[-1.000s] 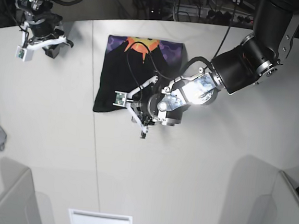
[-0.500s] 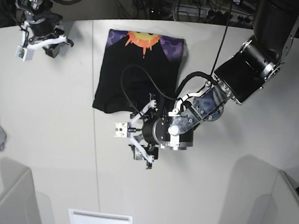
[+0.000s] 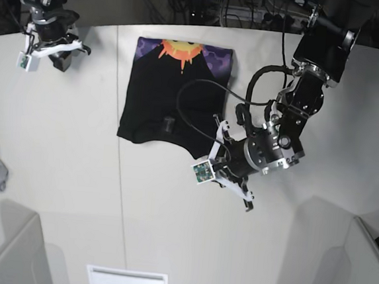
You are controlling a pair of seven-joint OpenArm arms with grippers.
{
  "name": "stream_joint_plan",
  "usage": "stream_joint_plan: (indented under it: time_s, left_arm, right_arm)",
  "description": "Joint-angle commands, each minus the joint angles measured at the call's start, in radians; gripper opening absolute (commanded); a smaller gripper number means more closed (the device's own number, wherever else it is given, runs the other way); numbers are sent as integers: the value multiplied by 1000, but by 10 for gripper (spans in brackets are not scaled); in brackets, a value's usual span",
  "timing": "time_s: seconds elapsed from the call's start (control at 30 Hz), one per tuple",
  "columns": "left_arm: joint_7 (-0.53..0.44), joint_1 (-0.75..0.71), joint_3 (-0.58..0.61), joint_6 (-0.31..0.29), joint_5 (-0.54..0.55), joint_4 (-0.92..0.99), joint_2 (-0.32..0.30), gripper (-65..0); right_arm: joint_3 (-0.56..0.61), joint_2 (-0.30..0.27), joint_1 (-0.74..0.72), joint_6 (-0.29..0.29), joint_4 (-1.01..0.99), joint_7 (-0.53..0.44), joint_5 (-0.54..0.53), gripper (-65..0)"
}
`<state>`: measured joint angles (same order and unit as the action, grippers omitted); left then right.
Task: Fold the T-shirt properly
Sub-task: 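Open the left gripper and lift both grippers away from the shirt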
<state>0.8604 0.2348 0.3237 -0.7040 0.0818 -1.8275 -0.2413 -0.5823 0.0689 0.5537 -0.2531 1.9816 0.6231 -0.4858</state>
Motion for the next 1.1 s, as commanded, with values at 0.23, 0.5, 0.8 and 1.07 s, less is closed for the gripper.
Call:
stream_joint_plan:
  time_s: [0.23, 0.5, 0.8, 1.07]
  left_arm:
    - [-258, -220, -117, 6, -52, -143, -94, -650]
    - [-568, -538, -162, 6, -193, -151, -126, -650]
    - [-742, -751, -257, 6, -193, -153, -114, -650]
    - [-889, -977, -357, 6, -195, -154, -114, -650]
  right_arm:
    - [-15, -59, 72, -156, 22, -47, -3, -650]
    - [-8, -34, 185, -185, 22, -276, 258, -650]
    - [-15, -37, 305, -311, 22, -326, 264, -650]
    - [-6, -70, 467, -312, 15, -309, 264, -650]
